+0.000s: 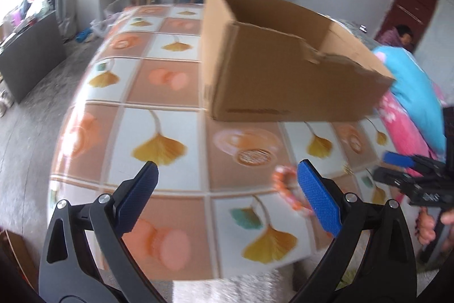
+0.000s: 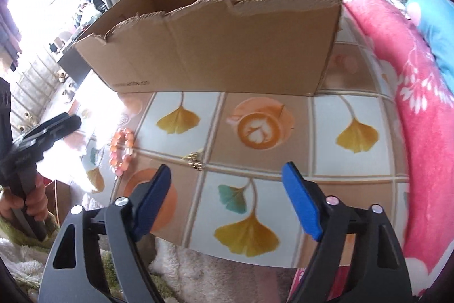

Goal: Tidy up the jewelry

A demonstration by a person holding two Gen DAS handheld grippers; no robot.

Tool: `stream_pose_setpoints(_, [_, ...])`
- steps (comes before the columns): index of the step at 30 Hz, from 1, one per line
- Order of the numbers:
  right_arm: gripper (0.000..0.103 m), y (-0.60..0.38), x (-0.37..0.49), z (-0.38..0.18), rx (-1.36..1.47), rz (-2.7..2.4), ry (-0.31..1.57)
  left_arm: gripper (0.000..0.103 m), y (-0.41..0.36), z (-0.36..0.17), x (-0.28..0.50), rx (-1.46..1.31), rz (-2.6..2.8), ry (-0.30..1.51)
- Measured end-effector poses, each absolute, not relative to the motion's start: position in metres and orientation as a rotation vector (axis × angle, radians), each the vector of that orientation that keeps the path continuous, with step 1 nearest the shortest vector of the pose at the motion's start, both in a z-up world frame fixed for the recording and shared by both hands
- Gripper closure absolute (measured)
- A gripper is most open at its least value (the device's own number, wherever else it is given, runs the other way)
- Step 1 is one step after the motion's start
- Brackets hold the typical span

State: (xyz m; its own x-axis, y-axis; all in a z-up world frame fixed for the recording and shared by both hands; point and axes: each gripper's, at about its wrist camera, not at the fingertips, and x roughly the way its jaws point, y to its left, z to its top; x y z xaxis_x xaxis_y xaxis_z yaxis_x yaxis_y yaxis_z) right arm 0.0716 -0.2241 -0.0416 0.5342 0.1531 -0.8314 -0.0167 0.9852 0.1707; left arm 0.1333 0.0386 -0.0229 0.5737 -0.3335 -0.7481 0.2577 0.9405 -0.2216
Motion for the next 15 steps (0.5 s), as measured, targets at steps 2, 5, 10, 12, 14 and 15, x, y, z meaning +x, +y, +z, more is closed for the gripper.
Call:
stream_pose_setpoints(2, [0.032,-0.220,0.075,-0.043,0.135,0.109,1.006,0.032,0.029,-0.024,0.128,-0.064,-0.370,0.905])
stream_pose_setpoints(5, [0.039,-0.214,0.078,-0.045,0.109,0.123,1.012,0.047,0.016,-0.030,0.127,-0.035,-0.410,0.930])
stream_pose_setpoints(10, [0.050,-0.206,0.080,-0.049,0.076,0.157,1.017,0.061,-0.003,-0.033,0.129,0.039,-0.460,0.936])
stream_pose_setpoints(12, [0.053,-0.204,0.080,-0.050,0.073,0.174,1.019,0.067,-0.009,-0.036,0.132,0.057,-0.472,0.947])
stream_pose_setpoints(14, [0.058,-0.202,0.082,-0.052,0.066,0.186,1.021,0.071,-0.014,-0.040,0.134,0.079,-0.472,0.960])
stream_pose_setpoints(15, [0.060,-0.202,0.083,-0.052,0.063,0.190,1.022,0.073,-0.016,-0.041,0.135,0.090,-0.473,0.966])
